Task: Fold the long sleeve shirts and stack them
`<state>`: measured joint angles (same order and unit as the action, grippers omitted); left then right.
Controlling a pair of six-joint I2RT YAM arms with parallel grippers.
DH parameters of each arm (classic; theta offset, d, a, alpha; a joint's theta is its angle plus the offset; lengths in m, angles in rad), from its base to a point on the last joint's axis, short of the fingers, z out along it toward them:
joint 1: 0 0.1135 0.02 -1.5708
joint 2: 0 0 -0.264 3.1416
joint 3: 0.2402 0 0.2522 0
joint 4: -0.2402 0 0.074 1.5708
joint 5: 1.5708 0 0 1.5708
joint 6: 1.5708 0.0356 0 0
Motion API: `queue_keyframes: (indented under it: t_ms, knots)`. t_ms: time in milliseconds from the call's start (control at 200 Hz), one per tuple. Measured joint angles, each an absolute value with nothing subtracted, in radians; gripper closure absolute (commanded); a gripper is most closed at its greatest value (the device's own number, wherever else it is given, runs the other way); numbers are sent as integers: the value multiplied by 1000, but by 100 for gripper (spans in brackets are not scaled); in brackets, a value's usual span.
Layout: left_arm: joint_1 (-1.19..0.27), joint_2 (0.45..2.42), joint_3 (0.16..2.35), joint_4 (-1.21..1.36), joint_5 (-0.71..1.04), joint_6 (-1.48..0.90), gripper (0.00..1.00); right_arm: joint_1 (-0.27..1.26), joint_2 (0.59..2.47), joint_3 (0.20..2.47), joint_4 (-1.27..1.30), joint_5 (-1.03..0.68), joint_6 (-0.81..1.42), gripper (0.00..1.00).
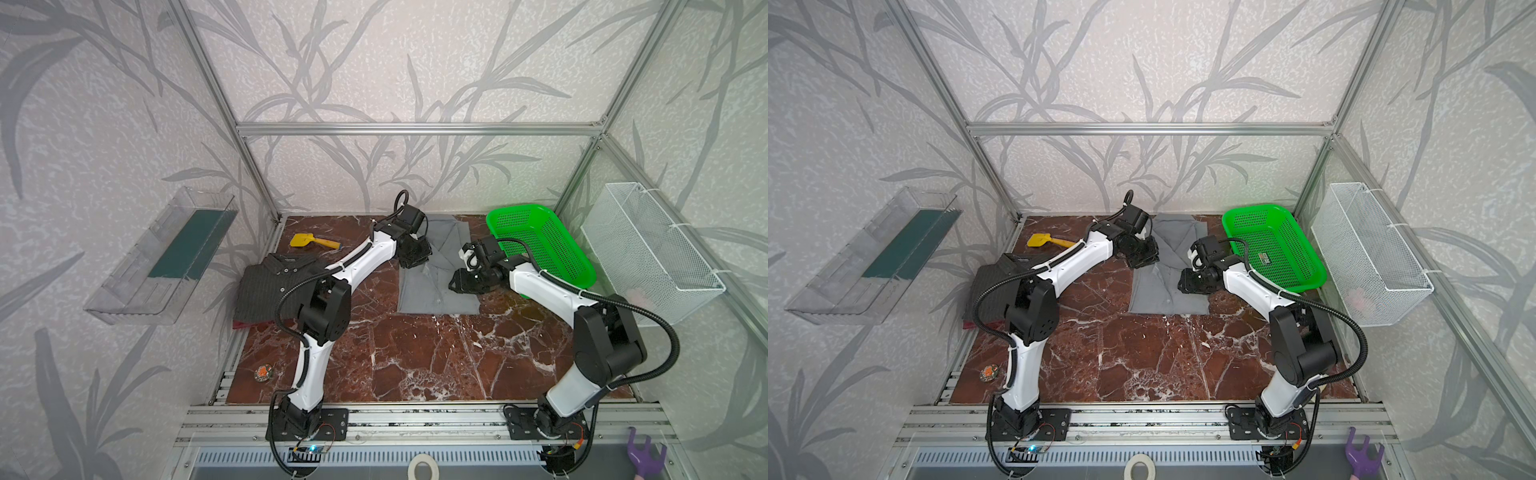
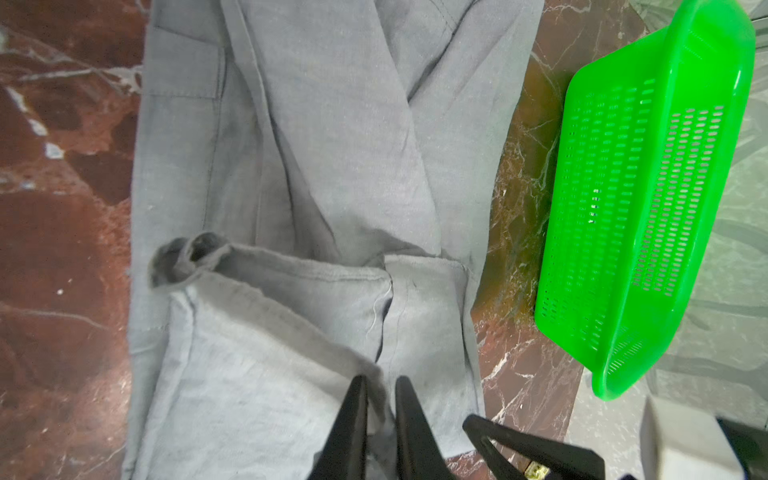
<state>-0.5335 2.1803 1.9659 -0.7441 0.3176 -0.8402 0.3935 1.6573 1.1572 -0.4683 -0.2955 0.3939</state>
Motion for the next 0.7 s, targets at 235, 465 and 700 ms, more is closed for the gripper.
queue_keyframes:
  t_ms: [235, 465, 700]
  knots:
    - [-527, 2413, 2236, -889, 335, -840, 73, 395, 1562, 1065, -392, -316, 408, 64]
    - [-519, 2537, 2454, -997, 341, -846, 51, 468, 1560, 1032, -249, -411, 430, 72]
    - [-495, 2526, 2530, -1062, 326, -828, 39, 489, 1696, 1104, -157, -464, 452, 80]
